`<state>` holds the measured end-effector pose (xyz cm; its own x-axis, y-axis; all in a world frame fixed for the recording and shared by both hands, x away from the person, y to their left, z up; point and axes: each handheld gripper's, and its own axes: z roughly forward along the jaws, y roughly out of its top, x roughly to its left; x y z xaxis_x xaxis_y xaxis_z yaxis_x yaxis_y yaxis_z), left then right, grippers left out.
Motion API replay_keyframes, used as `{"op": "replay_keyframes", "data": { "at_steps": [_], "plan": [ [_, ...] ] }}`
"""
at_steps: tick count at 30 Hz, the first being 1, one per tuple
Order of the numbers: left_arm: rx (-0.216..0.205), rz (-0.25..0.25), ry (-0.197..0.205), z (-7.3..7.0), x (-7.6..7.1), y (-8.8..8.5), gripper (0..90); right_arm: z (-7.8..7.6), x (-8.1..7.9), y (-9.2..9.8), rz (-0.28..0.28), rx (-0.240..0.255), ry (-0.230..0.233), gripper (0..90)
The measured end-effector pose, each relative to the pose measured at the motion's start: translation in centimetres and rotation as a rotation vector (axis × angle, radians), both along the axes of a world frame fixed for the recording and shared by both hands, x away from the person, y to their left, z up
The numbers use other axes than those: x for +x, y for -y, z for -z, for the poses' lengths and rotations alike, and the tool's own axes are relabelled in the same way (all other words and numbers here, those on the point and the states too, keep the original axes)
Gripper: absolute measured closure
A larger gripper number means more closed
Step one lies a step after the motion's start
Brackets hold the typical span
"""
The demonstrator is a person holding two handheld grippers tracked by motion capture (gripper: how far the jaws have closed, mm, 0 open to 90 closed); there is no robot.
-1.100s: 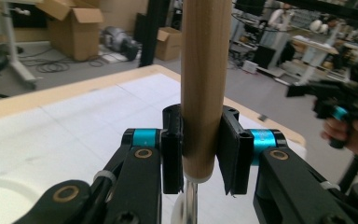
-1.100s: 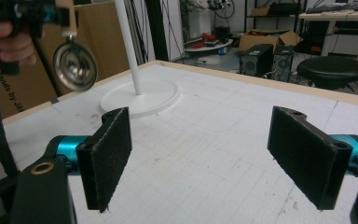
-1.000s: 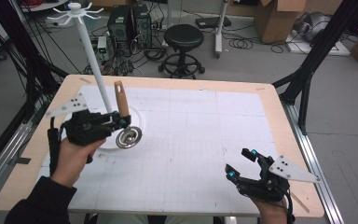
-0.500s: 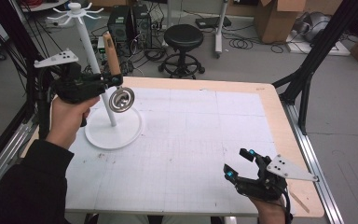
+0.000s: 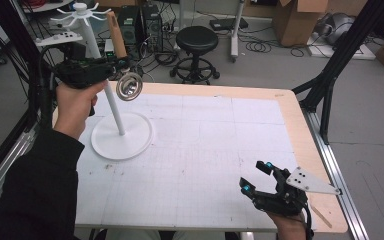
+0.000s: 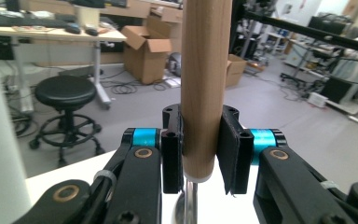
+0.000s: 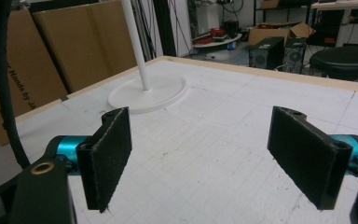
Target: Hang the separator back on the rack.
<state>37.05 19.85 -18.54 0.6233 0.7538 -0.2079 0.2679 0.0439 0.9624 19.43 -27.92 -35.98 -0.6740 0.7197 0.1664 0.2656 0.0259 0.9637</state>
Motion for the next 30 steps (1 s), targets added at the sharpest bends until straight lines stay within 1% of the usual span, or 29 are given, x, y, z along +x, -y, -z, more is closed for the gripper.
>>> {"op": "replay_keyframes", "data": {
  "at_steps": [2,5,7,9,11,12,13,18,20,22,24,25,26,27,28,30],
  "plan": [
    [-0.015,-0.016,0.000,0.0,0.1,-0.2,72.6,0.0,-0.1,0.1,0.002,0.004,-0.001,20.6],
    [-0.010,-0.034,-0.005,0.0,0.2,-0.3,72.5,0.0,-0.3,0.3,0.007,0.009,0.002,20.6],
    [0.004,-0.043,-0.008,0.1,0.2,-0.3,72.6,-0.1,-0.3,0.4,0.009,0.008,0.006,20.6],
    [-0.002,-0.053,-0.009,0.2,0.2,-0.4,72.6,-0.1,-0.4,0.4,0.010,0.011,0.004,20.6],
    [0.009,-0.069,-0.016,0.3,0.3,-0.6,72.5,-0.1,-0.4,0.3,0.009,0.012,-0.001,20.6],
    [0.010,-0.074,-0.017,0.4,0.3,-0.6,72.5,-0.1,-0.4,0.3,0.005,0.010,0.005,20.6],
    [0.004,-0.078,-0.019,0.4,0.2,-0.7,72.6,-0.1,-0.4,0.3,0.007,0.008,0.005,20.6],
    [0.012,-0.085,-0.018,1.0,0.0,-0.9,72.5,0.0,-0.4,0.3,0.008,0.009,0.001,20.6],
    [-0.013,-0.092,-0.017,1.4,-0.2,-1.1,72.3,0.0,-0.4,0.3,0.009,0.011,-0.003,20.6],
    [-0.022,-0.100,-0.002,1.7,-0.5,-1.5,71.7,0.0,-0.4,0.3,0.011,0.009,-0.001,20.6],
    [-0.022,-0.097,0.009,1.9,-0.8,-1.8,70.7,0.0,-0.4,0.4,0.014,0.012,-0.001,20.6],
    [-0.020,-0.098,0.015,2.0,-1.2,-2.0,67.2,0.0,-0.4,0.4,0.014,0.010,-0.001,20.6],
    [-0.022,-0.097,0.017,2.2,-1.5,-2.2,61.5,0.0,-0.4,0.4,0.015,0.008,0.002,20.6],
    [-0.031,-0.098,0.018,2.3,-1.8,-2.4,57.4,0.0,-0.4,0.4,0.015,0.009,-0.001,20.6],
    [-0.033,-0.100,0.022,2.5,-2.2,-2.7,54.5,0.0,-0.3,0.4,0.016,0.007,0.003,20.6],
    [-0.038,-0.110,0.037,2.9,-3.1,-3.2,51.1,0.0,-0.4,0.4,0.017,0.008,-0.002,20.6]
  ]
}}
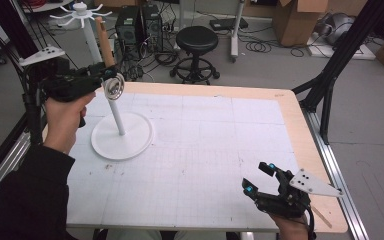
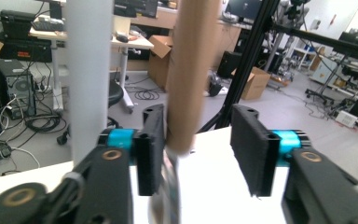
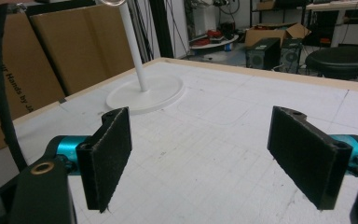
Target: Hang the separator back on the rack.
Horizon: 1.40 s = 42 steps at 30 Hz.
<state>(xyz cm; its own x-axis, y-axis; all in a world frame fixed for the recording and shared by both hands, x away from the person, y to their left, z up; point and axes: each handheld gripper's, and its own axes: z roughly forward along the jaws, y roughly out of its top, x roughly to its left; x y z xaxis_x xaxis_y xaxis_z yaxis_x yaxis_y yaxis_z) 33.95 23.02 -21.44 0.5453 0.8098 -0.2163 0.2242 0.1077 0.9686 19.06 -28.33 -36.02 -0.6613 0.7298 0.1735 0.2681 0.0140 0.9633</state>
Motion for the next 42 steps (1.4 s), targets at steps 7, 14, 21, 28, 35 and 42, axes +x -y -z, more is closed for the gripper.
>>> {"op": "replay_keyframes", "data": {
  "at_steps": [7,14,21,28,35,42],
  "plan": [
    [0.010,0.021,0.053,2.8,-3.1,-1.4,35.8,0.2,0.1,0.1,0.017,-0.007,0.000,20.6],
    [0.000,0.099,0.094,7.5,-6.4,-1.5,18.8,0.6,0.2,0.3,0.041,-0.021,0.024,20.5],
    [0.035,0.142,0.124,12.1,-9.5,-1.3,17.9,0.9,0.3,0.3,0.067,-0.045,0.036,20.5],
    [0.021,0.161,0.086,15.5,-10.6,-1.3,18.4,1.2,0.4,0.0,0.081,-0.066,0.037,20.6],
    [0.030,0.168,0.062,17.0,-10.9,-1.3,18.5,1.4,0.4,-0.1,0.081,-0.076,0.037,20.6],
    [0.032,0.164,0.057,17.2,-11.0,-1.3,18.9,1.4,0.3,-0.3,0.083,-0.077,0.039,20.6]
  ]
}}
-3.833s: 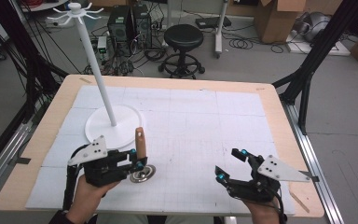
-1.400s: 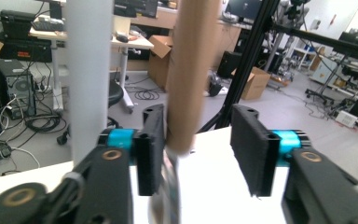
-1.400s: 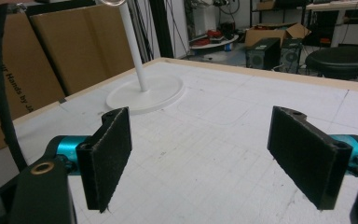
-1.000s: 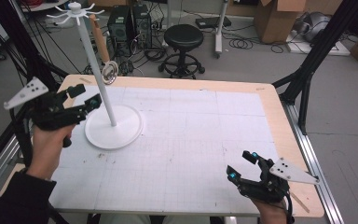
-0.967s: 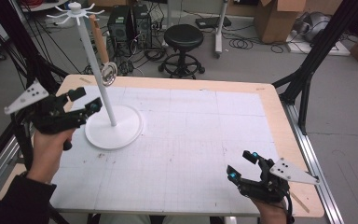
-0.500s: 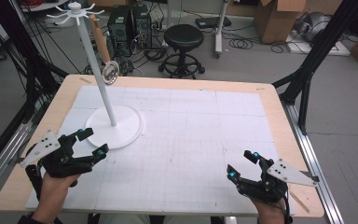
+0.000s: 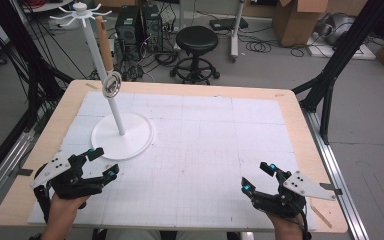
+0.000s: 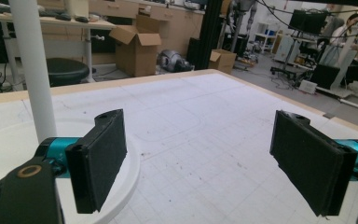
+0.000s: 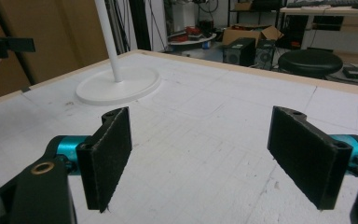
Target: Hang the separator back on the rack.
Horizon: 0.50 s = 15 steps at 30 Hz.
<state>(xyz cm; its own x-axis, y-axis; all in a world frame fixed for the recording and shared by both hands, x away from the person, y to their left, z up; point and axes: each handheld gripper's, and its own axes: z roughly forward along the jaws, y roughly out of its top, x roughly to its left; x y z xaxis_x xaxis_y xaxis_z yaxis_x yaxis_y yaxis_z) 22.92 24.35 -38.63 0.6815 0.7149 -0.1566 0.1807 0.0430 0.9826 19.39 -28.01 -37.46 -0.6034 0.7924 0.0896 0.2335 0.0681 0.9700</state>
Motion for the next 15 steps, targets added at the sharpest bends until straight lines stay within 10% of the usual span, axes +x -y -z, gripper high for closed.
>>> {"op": "replay_keyframes", "data": {
  "at_steps": [15],
  "plan": [
    [-0.003,-0.008,-0.016,0.21,0.16,-0.15,19.0,0.19,0.13,0.10,-0.001,0.001,-0.006,20.6]
  ]
}}
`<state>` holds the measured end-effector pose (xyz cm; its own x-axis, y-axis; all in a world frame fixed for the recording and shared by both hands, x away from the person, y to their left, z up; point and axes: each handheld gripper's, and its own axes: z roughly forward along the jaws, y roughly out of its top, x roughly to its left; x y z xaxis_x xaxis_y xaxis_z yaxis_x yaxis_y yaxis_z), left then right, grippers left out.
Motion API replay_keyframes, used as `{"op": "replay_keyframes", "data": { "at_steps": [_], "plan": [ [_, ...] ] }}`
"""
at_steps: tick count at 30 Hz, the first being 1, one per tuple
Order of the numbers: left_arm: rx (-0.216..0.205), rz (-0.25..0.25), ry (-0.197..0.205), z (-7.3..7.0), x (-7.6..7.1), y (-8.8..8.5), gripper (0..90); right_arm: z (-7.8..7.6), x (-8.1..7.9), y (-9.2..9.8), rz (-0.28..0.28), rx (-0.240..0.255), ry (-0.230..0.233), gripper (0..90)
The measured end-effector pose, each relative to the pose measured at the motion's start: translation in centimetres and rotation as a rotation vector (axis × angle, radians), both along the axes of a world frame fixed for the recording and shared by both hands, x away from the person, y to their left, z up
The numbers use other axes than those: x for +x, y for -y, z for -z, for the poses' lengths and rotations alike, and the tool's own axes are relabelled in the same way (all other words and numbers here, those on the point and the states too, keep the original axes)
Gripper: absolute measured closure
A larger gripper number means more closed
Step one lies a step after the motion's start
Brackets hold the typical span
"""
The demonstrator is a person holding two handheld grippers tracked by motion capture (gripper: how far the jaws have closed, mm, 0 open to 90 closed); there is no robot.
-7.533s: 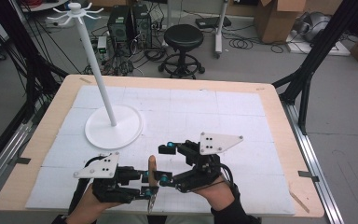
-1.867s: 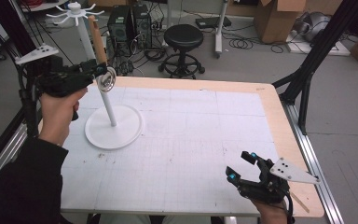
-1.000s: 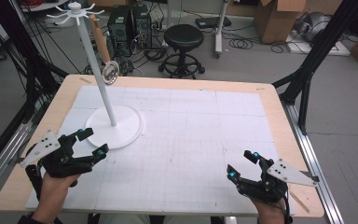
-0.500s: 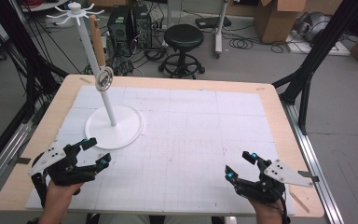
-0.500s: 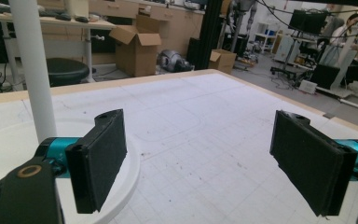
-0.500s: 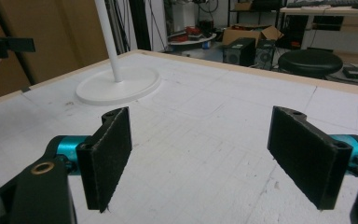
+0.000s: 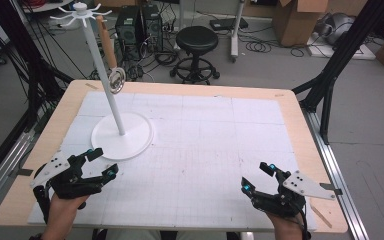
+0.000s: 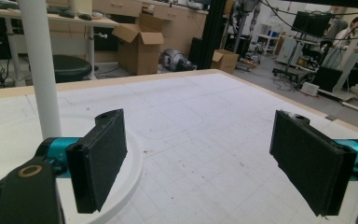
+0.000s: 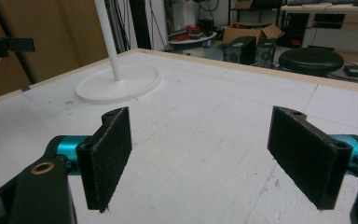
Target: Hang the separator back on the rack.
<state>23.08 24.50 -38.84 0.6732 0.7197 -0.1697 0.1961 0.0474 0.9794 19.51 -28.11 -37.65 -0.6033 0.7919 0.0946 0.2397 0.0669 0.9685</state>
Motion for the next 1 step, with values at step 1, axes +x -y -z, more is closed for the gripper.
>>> {"op": "replay_keyframes", "data": {
  "at_steps": [1],
  "plan": [
    [-0.001,-0.002,0.000,0.00,0.00,0.01,19.0,0.00,-0.02,0.02,0.001,0.001,-0.002,20.6]
  ]
}}
